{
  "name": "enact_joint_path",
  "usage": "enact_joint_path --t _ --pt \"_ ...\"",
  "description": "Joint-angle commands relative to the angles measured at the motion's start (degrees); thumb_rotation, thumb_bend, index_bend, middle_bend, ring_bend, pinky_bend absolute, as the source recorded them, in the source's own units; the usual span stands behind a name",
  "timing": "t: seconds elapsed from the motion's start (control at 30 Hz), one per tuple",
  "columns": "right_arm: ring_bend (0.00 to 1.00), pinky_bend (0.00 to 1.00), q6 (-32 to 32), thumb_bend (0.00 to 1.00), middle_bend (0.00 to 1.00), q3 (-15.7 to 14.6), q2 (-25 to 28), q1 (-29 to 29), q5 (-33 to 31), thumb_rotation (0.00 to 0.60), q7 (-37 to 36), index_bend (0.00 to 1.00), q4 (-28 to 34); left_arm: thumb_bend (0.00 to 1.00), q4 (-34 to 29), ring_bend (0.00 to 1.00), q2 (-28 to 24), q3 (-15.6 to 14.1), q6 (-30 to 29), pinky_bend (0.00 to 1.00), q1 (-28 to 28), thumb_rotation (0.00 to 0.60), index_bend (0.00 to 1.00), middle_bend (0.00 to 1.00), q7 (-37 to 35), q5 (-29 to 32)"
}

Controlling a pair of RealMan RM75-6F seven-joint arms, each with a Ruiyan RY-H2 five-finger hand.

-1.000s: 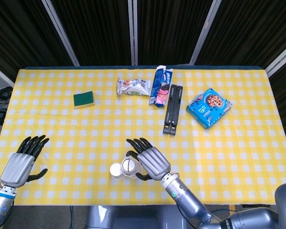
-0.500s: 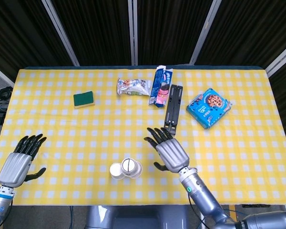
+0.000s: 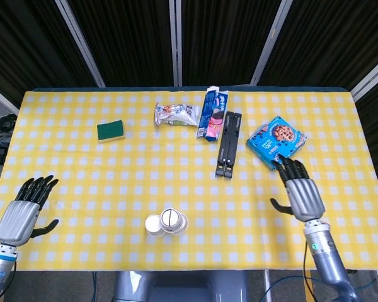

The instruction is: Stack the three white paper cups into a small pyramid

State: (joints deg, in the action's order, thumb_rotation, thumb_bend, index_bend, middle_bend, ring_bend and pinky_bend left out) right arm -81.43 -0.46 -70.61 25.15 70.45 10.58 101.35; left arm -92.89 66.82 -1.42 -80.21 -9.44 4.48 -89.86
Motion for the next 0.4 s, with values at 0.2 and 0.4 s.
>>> enact_joint_path --t 0.2,0.4 --pt "0.0 0.0 -5.96 0.15 0.0 -3.09 -1.41 -9.62 4.68 0.6 -8.15 0.06 -13.87 0.24 1.35 0.0 0.78 0.39 -0.85 0.0 0.23 0.6 0.0 0.0 -0.83 -0.05" --pt "0.0 0.0 -6.62 0.15 0.0 -2.81 -1.49 -11.58 6.38 0.6 -12.0 0.05 -16.6 0.24 2.66 0.0 1.77 0.79 -0.61 0.0 0.0 0.6 0.0 0.0 -0.93 0.34"
